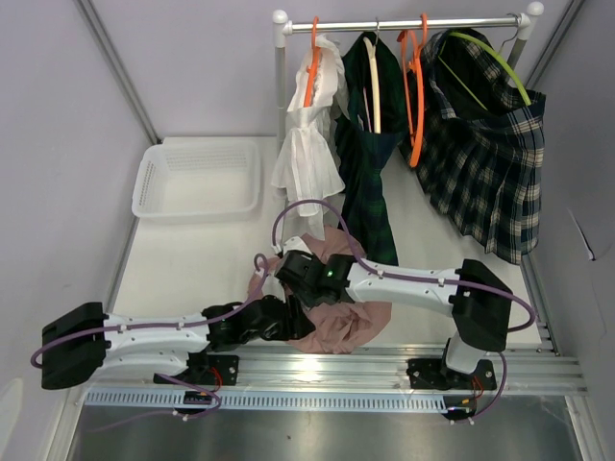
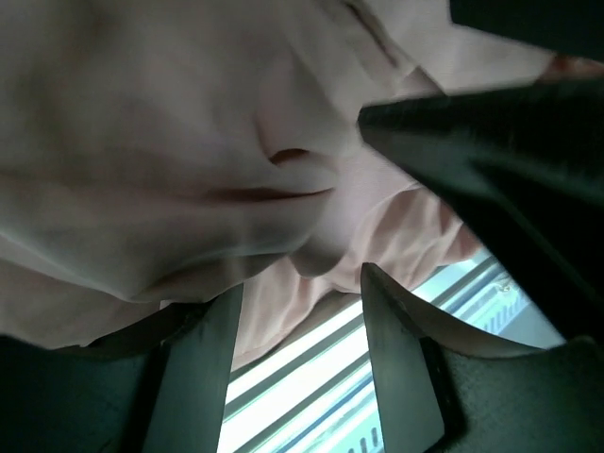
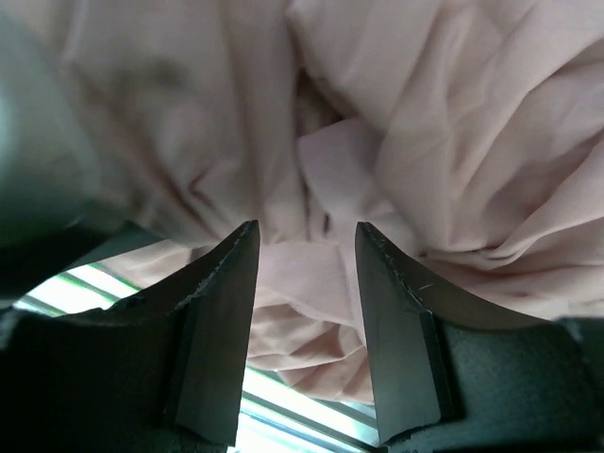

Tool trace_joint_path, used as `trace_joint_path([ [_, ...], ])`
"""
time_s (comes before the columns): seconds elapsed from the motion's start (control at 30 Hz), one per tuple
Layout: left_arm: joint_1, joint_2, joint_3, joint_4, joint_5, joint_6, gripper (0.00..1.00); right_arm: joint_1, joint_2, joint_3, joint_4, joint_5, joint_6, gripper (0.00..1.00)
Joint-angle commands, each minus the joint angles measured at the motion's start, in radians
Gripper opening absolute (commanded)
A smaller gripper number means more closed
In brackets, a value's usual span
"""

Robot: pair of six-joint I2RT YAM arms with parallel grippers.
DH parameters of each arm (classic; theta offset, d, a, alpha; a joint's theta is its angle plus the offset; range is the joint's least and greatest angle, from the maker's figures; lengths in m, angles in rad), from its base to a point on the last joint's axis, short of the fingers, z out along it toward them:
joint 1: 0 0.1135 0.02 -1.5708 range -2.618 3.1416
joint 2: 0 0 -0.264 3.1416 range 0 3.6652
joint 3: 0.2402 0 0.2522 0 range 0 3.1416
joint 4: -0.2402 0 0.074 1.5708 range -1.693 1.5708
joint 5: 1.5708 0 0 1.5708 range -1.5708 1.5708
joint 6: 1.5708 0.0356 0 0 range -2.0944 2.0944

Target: Place the skirt on the hanger

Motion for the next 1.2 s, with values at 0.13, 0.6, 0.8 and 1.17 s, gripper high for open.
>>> trace_joint_path([
  [0.13, -0.008, 0.024, 0.002, 0.125, -0.033, 0.016, 0.53, -0.016, 0.023, 0.04, -0.006, 0.089, 0.042, 0.52],
  [0.6, -0.01, 0.001, 0.003, 0.15, -0.092, 0.032, 0.25, -0.067, 0.002, -0.031, 0.052, 0.112, 0.068, 0.25],
  [0.8, -0.01, -0.061, 0.031, 0.08, -0.112, 0.061, 0.0, -0.092, -0.074, -0.074, 0.043, 0.126, 0.078, 0.12],
  [1.17, -0.01, -0.134, 0.031, -0.057, -0.109, 0.045, 0.0, -0.096, -0.089, -0.049, 0.109, 0.023, 0.089, 0.62],
])
